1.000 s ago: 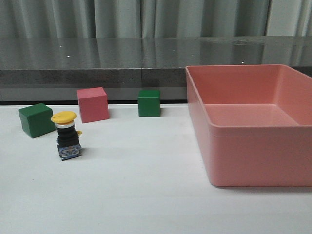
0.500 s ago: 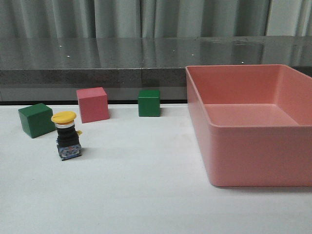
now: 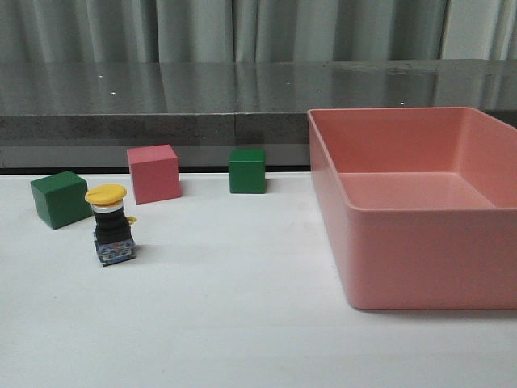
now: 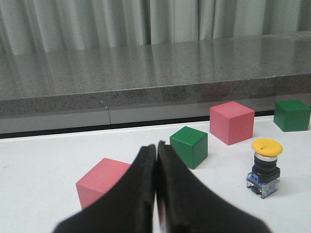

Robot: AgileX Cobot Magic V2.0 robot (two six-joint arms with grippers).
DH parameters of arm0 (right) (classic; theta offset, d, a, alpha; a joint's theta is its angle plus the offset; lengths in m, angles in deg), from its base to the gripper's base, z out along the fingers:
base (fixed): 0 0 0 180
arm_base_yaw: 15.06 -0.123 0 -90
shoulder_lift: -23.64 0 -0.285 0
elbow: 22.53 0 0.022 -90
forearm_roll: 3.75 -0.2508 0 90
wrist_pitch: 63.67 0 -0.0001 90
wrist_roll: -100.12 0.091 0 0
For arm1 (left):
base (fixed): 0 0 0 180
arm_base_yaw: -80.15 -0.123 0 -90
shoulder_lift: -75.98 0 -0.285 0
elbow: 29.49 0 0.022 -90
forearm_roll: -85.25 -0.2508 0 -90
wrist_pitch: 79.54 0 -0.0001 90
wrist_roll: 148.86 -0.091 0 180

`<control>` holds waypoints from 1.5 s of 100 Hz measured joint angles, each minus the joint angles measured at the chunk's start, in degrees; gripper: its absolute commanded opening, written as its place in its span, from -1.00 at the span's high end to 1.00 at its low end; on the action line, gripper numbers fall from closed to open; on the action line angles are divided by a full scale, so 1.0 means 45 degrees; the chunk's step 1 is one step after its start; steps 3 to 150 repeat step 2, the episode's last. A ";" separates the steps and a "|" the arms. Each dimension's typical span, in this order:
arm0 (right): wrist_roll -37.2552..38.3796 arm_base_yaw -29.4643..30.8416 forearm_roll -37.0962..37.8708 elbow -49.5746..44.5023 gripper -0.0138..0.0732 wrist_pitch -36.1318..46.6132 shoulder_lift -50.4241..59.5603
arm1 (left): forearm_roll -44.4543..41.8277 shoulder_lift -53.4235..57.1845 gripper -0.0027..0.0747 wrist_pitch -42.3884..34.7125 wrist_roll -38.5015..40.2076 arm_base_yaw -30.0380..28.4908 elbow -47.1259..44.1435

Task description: Place and stand button with both arms

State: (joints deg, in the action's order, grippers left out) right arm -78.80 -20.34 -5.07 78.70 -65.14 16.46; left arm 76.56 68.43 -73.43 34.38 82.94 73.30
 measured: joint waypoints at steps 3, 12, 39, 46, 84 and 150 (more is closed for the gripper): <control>0.0000 0.0000 0.0000 0.0000 0.82 0.0000 0.0000 | 0.0000 0.0000 0.98 0.0000 0.0000 0.0000 0.0000; 0.0000 0.0000 0.0000 0.0000 0.82 0.0000 0.0000 | 0.0000 0.0000 0.98 0.0000 0.0000 0.0000 0.0000; 0.0000 0.0000 0.0000 0.0000 0.82 0.0000 0.0000 | 0.0000 0.0000 0.98 0.0000 0.0000 0.0000 0.0000; 0.0000 0.0000 0.0000 0.0000 0.82 0.0000 0.0000 | 0.0000 0.0000 0.98 0.0000 0.0000 0.0000 0.0000; 0.0000 0.0000 0.0000 0.0000 0.82 0.0000 0.0000 | 0.0000 0.0000 0.98 0.0000 0.0000 0.0000 0.0000; 0.0000 0.0000 0.0000 0.0000 0.82 0.0000 0.0000 | 0.0000 0.0000 0.98 0.0000 0.0000 0.0000 0.0000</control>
